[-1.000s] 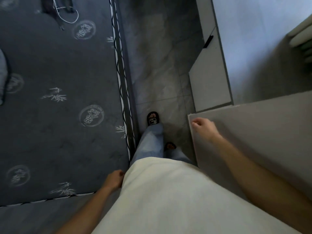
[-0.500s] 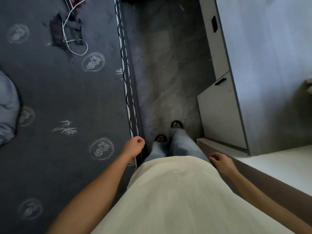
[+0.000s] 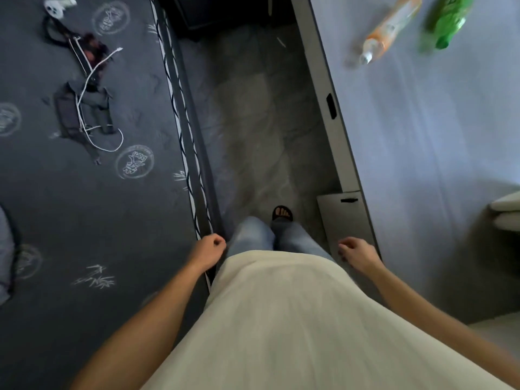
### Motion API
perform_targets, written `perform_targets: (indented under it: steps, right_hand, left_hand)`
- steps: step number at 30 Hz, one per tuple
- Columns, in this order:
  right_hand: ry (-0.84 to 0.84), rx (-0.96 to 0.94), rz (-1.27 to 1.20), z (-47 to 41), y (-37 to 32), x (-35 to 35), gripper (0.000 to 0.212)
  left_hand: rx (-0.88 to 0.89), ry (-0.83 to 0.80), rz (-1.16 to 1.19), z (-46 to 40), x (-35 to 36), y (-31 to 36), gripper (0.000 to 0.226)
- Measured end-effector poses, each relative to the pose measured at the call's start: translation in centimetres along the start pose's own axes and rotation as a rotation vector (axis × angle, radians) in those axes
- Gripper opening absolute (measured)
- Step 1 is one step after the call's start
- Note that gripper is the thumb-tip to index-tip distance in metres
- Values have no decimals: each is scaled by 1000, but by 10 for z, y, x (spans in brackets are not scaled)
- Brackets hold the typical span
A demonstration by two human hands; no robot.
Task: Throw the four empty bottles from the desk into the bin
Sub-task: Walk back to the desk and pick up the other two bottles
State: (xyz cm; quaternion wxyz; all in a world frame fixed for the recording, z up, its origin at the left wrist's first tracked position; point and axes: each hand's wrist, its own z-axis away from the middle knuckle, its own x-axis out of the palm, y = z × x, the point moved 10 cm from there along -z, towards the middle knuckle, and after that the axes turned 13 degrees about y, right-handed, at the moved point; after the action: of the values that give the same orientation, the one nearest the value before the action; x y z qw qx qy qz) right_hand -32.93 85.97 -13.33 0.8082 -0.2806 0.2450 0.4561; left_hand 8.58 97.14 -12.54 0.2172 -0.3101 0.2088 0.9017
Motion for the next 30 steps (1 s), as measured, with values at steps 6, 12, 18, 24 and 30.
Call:
perform_targets:
  steps: [6,12,18,24,30]
  right_hand:
    - [54,-161,-74,-74,-147,-52,28]
    - [89,-198,-161,-130,-254,-82,28]
    - [111,-57,-200,-146,-264,-85,24]
    - [108,128,-203,-130,-218,-74,25]
    - [134,338,-323,-106,-169,-64,25]
  left_hand:
    - [-101,-77,-91,-27,-32,-19,28]
    - [-130,-129,-118,-97,-89,2,28]
    - [3,-75,-127,-187,-161,103,23]
    - [228,-103,-188,-249,-193,254,18]
    - [453,-152,-366,-271,-182,383,22]
